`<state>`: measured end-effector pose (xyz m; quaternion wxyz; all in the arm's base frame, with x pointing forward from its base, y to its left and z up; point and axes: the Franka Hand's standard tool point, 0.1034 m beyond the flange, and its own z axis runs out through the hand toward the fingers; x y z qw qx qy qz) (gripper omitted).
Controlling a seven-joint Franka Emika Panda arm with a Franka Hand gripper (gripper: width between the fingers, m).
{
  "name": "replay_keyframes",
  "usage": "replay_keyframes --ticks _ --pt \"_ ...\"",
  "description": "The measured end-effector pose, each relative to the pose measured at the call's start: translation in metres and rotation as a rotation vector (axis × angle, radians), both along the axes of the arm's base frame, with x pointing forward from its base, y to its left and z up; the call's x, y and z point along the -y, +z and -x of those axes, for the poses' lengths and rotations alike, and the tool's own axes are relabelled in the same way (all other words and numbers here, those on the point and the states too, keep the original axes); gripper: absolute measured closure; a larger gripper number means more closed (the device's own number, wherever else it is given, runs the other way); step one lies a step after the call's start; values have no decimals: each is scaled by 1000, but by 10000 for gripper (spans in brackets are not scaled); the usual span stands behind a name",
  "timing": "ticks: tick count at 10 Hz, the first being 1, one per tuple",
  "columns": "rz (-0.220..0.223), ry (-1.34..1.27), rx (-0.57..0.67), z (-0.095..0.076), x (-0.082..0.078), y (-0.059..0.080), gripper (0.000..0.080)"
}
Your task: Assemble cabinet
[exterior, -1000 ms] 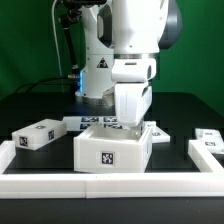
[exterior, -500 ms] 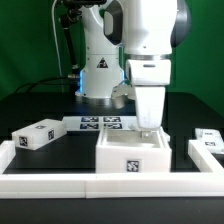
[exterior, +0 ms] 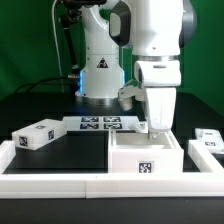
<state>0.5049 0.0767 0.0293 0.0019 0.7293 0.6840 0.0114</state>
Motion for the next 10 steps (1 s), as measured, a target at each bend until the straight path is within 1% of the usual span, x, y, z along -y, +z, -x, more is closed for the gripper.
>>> replay_keyframes --ticks 2,4,5,6,10 --pt "-7 30 -11 -5 -19 0 765" --pt "-12 34 -11 -12 -34 0 765" --pt "-11 41 -14 -14 -39 0 765" --pt "-9 37 -17 -14 -41 1 765" --pt "-8 32 -15 -16 -39 2 765"
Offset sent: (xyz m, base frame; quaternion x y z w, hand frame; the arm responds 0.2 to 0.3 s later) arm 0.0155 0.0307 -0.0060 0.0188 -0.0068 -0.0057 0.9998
